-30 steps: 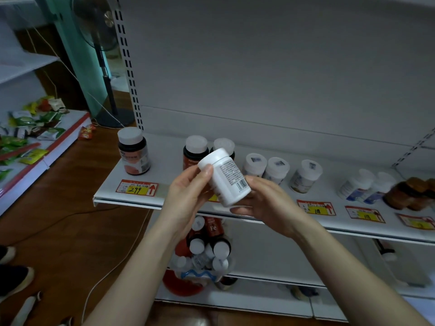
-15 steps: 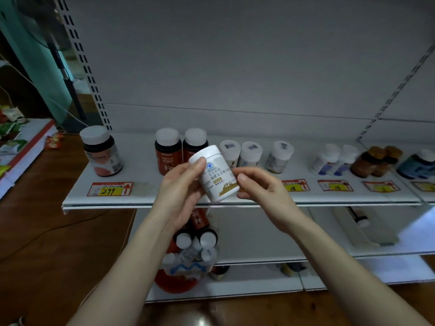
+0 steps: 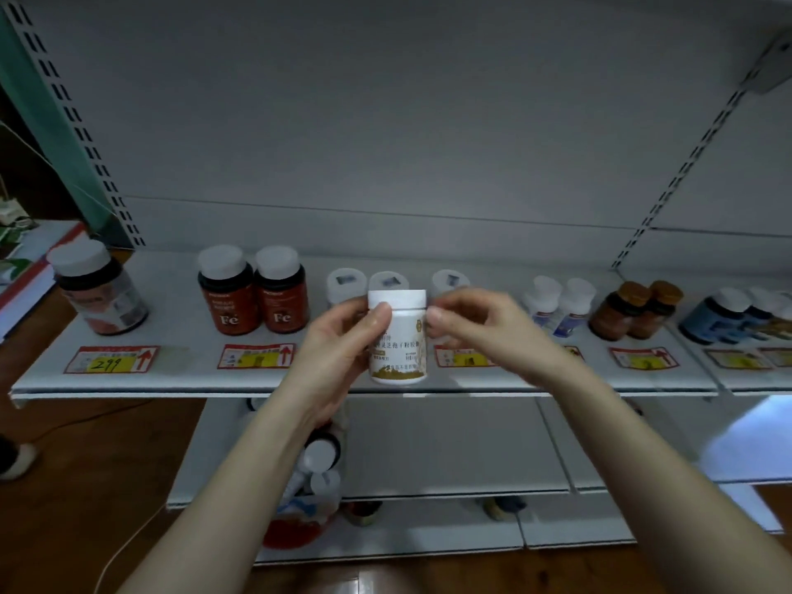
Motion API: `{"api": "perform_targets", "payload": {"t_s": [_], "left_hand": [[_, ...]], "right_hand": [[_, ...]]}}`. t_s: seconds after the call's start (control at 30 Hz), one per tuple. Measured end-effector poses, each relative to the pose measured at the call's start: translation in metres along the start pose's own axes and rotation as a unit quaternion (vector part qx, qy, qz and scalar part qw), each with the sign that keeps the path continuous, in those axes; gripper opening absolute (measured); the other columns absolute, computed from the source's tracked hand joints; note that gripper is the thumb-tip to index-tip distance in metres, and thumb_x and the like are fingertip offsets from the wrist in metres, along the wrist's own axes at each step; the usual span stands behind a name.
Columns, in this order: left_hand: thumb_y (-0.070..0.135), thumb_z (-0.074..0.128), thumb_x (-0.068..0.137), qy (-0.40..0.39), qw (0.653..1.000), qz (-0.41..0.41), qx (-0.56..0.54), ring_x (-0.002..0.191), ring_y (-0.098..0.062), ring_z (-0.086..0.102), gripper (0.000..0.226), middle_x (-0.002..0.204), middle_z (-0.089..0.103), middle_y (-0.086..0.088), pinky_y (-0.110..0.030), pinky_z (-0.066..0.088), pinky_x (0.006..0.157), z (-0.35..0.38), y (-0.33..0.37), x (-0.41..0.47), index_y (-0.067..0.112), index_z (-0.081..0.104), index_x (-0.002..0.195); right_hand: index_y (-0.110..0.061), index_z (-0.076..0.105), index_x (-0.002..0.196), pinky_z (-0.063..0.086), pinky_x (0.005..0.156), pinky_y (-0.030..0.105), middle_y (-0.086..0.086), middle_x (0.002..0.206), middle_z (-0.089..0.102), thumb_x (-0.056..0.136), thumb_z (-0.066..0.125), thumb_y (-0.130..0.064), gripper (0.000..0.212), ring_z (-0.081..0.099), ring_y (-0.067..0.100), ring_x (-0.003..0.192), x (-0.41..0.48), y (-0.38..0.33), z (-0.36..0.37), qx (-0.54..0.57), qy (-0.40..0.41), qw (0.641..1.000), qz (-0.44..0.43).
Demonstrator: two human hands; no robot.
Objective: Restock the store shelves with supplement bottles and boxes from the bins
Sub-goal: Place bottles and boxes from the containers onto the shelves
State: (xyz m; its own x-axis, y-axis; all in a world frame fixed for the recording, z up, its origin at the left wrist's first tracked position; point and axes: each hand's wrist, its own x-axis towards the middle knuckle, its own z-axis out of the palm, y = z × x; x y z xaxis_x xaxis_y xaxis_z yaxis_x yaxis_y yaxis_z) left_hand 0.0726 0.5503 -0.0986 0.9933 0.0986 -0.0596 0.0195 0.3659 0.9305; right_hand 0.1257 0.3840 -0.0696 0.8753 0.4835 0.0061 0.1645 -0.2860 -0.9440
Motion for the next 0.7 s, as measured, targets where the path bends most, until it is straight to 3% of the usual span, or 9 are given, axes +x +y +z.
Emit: {"api": "perform_targets", "payload": {"t_s": [0.1,0.27,0.37,0.43,0.5,0.57,0.63,0.7], "left_hand": [[0.025,0.058,0.074,0.005,1.000,0.007,0.026,0.077,-0.013,0.066,0.044,0.087,0.070,-0.006,-0.027,0.055,0.066,0.029,-0.010,0.008,0.003,0.058,0.112],[0.012,0.057,0.086,0.023,0.998,0.018,0.052,0.065,-0.005,0.065,0.019,0.070,0.069,0.003,-0.018,0.050,0.055,0.066,-0.026,0.017,0.008,0.054,0.105],[0.008,0.055,0.088,0.040,0.992,0.054,0.107,0.073,0.001,0.065,0.021,0.082,0.069,0.003,-0.016,0.053,0.070,0.081,-0.037,0.019,0.006,0.055,0.109],[0.008,0.058,0.088,0.079,0.976,0.094,0.181,0.083,0.006,0.063,0.026,0.095,0.066,0.003,-0.011,0.049,0.074,0.086,-0.050,0.019,0.000,0.056,0.113],[0.016,0.060,0.088,0.128,0.931,0.125,0.319,0.099,-0.004,0.062,0.032,0.105,0.065,-0.001,-0.014,0.044,0.082,0.086,-0.072,0.017,0.000,0.058,0.116],[0.024,0.059,0.090,0.145,0.866,0.139,0.458,0.112,-0.019,0.056,0.037,0.117,0.062,-0.007,-0.019,0.037,0.089,0.082,-0.095,0.012,0.002,0.058,0.120],[0.031,0.053,0.090,0.122,0.811,0.149,0.552,0.110,-0.031,0.057,0.043,0.117,0.062,-0.016,-0.027,0.039,0.091,0.081,-0.113,0.008,-0.002,0.059,0.118],[0.035,0.045,0.085,0.104,0.767,0.138,0.618,0.105,-0.037,0.061,0.051,0.113,0.063,-0.023,-0.037,0.048,0.089,0.079,-0.132,0.006,-0.005,0.061,0.114]], "right_hand": [[-0.030,0.061,0.091,0.053,0.084,0.029,-0.008,0.091,0.066,0.071,0.063,-0.042,0.024,0.063,0.006,0.086,0.011,-0.009,-0.038,-0.053,-0.020,0.998,-0.025],[-0.014,0.066,0.100,0.054,0.079,0.023,-0.001,0.093,0.068,0.078,0.068,-0.025,0.025,0.063,0.006,0.084,0.019,-0.013,-0.080,-0.134,-0.093,0.986,-0.039],[-0.012,0.067,0.099,0.046,0.071,0.008,-0.004,0.089,0.067,0.078,0.070,-0.022,0.023,0.059,-0.005,0.073,0.021,-0.012,-0.099,-0.202,-0.109,0.972,-0.057],[-0.011,0.067,0.099,0.044,0.070,0.006,-0.002,0.091,0.068,0.078,0.071,-0.021,0.024,0.059,-0.003,0.074,0.023,-0.007,-0.111,-0.227,-0.109,0.966,-0.065],[-0.011,0.067,0.101,0.046,0.075,0.010,0.002,0.098,0.068,0.078,0.071,-0.022,0.025,0.062,0.005,0.084,0.029,0.000,-0.121,-0.255,-0.099,0.959,-0.069],[-0.015,0.067,0.099,0.048,0.086,0.024,0.004,0.102,0.068,0.078,0.071,-0.024,0.024,0.062,0.015,0.093,0.036,0.011,-0.131,-0.292,-0.087,0.950,-0.067],[-0.017,0.067,0.096,0.048,0.091,0.041,0.006,0.102,0.066,0.078,0.070,-0.027,0.020,0.061,0.022,0.096,0.044,0.022,-0.136,-0.319,-0.080,0.942,-0.065],[-0.018,0.066,0.095,0.048,0.090,0.044,0.005,0.102,0.065,0.079,0.069,-0.027,0.019,0.061,0.023,0.096,0.049,0.033,-0.137,-0.338,-0.075,0.935,-0.073]]}}
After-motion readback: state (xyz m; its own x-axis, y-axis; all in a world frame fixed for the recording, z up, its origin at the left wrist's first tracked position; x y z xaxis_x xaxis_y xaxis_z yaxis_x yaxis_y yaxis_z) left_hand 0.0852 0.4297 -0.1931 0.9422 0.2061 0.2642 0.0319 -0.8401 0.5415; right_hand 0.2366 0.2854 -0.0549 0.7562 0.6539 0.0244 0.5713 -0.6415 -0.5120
